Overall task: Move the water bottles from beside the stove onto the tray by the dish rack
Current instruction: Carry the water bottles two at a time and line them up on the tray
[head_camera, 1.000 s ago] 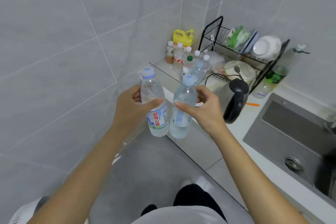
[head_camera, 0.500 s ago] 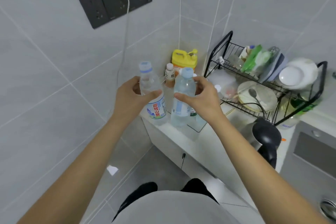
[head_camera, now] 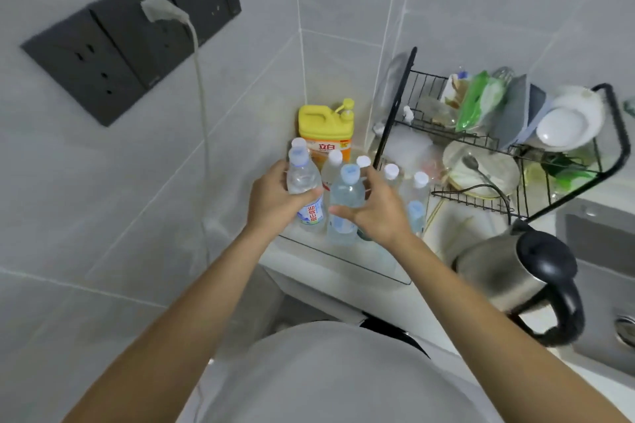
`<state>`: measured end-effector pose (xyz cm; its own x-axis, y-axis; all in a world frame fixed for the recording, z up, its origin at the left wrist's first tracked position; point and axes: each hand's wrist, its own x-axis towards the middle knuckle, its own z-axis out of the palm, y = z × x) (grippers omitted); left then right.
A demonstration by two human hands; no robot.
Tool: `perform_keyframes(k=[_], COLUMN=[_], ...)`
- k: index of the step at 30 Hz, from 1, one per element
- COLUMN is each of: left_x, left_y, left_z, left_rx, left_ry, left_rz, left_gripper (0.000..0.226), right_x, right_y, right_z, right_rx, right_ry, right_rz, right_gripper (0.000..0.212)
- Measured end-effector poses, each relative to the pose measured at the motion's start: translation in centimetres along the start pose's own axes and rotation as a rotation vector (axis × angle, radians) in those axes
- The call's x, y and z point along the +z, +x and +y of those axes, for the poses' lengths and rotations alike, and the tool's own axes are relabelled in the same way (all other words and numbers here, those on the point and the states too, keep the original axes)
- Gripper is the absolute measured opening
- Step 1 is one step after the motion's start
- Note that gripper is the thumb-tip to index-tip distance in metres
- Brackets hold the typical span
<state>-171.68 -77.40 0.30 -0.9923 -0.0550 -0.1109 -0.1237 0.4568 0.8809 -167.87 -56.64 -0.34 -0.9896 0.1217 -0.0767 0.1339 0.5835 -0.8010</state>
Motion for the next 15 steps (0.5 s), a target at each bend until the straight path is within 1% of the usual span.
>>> perform_keyframes(k=[3, 6, 11, 15], left_x=[0.7, 1.4, 2.7, 3.5], left_y=[2.1, 3.5, 5.5, 5.9], left_z=[-1.8, -3.4, -6.2, -5.7], left_rx=[-0.050, -0.096, -0.111, -0.042], left_ry=[0.003, 0.024, 0.051, 0.112], left_rz=[-0.084, -0.162, -0.240, -0.268], left_gripper=[0.043, 0.039, 0.064, 0.059], right_x=[2.3, 4.3, 6.3, 7.2], right_y=[0.4, 0.8, 1.4, 2.0], right_z=[0.4, 0.8, 1.5, 1.7], right_rx=[0.051, 0.120, 0.201, 0.204], right_ry=[-0.113, -0.140, -0.193, -0.226], right_rz=[-0.007, -0.008, -0.021, -0.021], right_gripper=[0.074, 0.072, 0.070, 0.067])
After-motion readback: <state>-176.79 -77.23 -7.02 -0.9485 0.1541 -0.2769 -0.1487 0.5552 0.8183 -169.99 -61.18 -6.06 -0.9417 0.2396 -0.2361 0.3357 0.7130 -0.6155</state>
